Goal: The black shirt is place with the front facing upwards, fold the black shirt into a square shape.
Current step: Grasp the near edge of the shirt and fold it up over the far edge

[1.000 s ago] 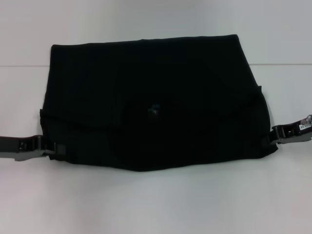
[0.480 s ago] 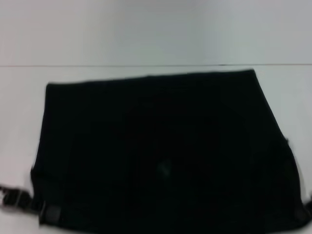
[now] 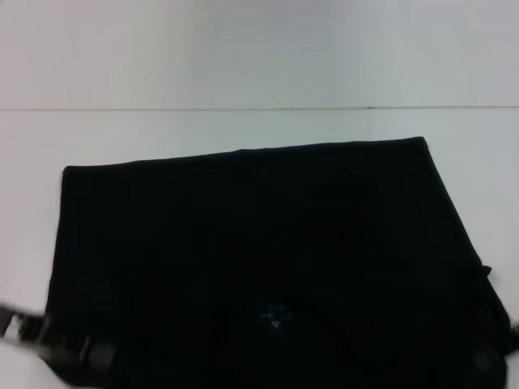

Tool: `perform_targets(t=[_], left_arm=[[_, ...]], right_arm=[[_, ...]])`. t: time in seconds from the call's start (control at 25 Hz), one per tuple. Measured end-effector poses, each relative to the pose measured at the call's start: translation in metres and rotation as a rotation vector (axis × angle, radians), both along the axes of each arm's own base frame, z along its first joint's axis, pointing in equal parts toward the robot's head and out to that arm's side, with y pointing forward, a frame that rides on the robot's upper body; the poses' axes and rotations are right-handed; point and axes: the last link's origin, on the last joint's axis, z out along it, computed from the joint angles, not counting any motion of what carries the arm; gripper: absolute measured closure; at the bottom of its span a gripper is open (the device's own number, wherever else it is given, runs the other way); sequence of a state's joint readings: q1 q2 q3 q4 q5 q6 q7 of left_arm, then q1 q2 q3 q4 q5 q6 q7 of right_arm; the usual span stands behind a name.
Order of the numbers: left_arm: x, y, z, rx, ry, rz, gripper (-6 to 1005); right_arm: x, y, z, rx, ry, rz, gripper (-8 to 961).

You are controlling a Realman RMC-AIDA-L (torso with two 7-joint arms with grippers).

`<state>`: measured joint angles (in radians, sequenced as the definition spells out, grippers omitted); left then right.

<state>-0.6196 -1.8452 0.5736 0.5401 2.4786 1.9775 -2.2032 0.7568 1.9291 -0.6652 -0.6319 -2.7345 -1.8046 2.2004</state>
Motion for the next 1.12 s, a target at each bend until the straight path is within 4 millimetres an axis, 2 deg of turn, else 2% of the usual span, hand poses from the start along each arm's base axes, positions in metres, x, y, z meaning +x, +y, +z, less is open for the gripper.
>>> perform_targets(t=[0.2,0.4,0.56,0.76,1.12], left_arm=[[0.006,0.036,0.013,0.209,-0.023,0.087,960],[-0.005,0.071,0.024,0.490,-0.020,0.215,960],[-0.015,0.087,0.023,0.663,-0.042,0.299,960],[-0.022,0.097,0.017,0.769,-0.037,0.340,960],[-0.018,0.117,0.005,0.860,0.021,0.337,960]], right_arm=[[-0.006,0.029,0.028,0.267,0.148,-0.103,897],[-0.003,0.061,0.043,0.564,0.277,-0.189,897],[0.000,0.082,0.035,0.740,0.340,-0.235,896],[-0.007,0.100,0.021,0.889,0.388,-0.229,897],[-0.024,0.125,0.001,1.001,0.322,-0.160,897]])
